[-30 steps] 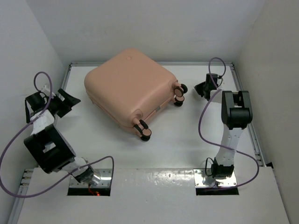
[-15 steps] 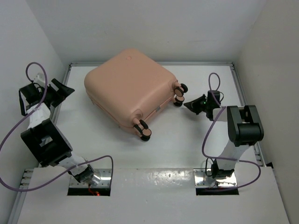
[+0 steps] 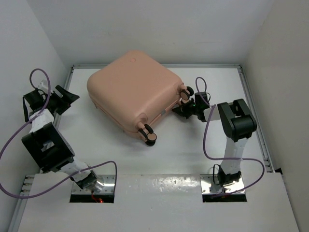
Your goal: Pack the luggage
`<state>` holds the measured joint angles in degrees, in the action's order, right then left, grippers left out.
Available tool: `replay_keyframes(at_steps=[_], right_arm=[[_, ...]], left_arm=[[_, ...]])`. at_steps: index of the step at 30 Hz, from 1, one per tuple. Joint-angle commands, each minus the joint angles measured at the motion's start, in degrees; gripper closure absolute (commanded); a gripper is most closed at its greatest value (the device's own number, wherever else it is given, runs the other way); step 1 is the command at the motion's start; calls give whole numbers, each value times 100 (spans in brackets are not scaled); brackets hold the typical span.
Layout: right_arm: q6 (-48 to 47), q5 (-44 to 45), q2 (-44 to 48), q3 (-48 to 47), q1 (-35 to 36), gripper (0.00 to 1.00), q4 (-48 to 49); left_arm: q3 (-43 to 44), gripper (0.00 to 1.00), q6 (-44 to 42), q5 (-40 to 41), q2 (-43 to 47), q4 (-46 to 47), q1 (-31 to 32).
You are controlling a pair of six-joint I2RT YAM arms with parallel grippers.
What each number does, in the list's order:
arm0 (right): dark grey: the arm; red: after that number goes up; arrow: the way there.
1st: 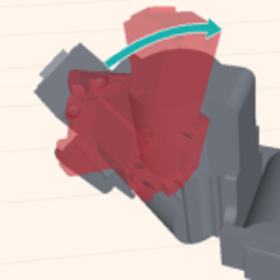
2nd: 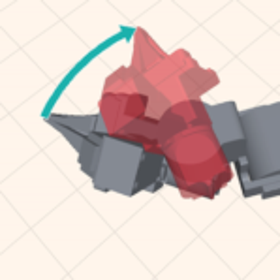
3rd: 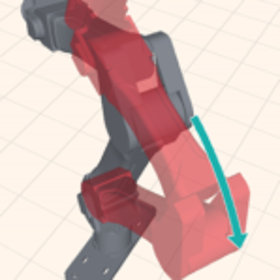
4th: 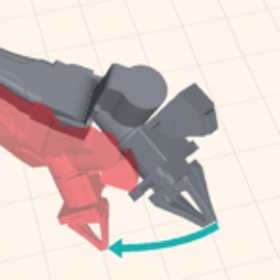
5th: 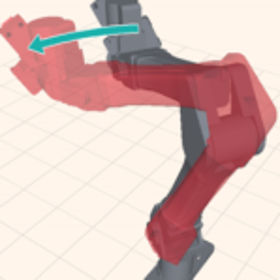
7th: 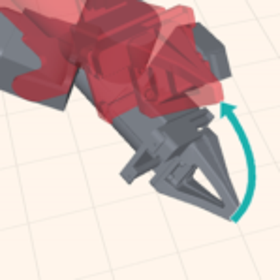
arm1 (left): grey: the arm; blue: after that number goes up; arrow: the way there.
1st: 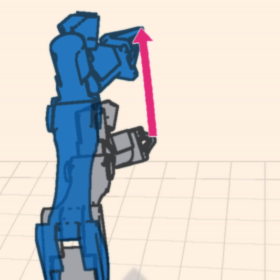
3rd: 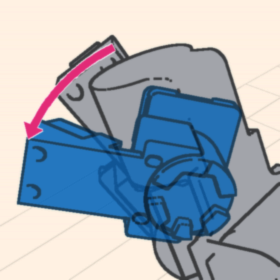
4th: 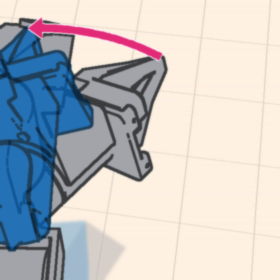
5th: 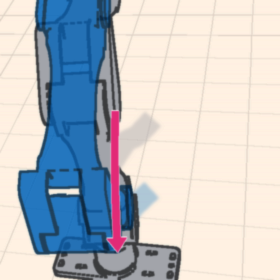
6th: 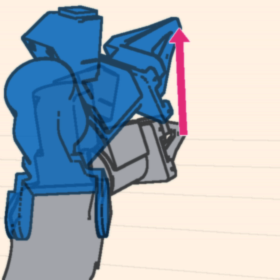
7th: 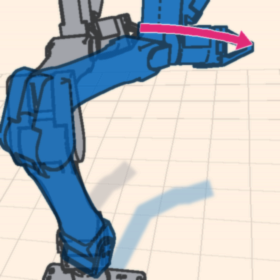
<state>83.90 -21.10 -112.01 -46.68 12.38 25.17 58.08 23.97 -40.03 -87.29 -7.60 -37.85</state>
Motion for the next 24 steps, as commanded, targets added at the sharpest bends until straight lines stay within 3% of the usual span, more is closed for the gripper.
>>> replay_keyframes(at_steps=[1, 12, 22, 24], right_arm=[[162, 387, -339, -456, -156, 100, -12], [118, 651, -1428, -2143, -552, 100, -170], [-470, 968, -3099, -5305, -1212, 100, -882], [-637, 880, -3126, -5378, -1368, 100, -830]], left_arm=[[-34, 14, 91, -14, 150, 179, 23], [-34, 14, 30, 92, -8, 232, 128], [1088, 14, -304, 1129, -780, 4, 497], [1343, 14, -305, 1286, -965, -49, 497]])
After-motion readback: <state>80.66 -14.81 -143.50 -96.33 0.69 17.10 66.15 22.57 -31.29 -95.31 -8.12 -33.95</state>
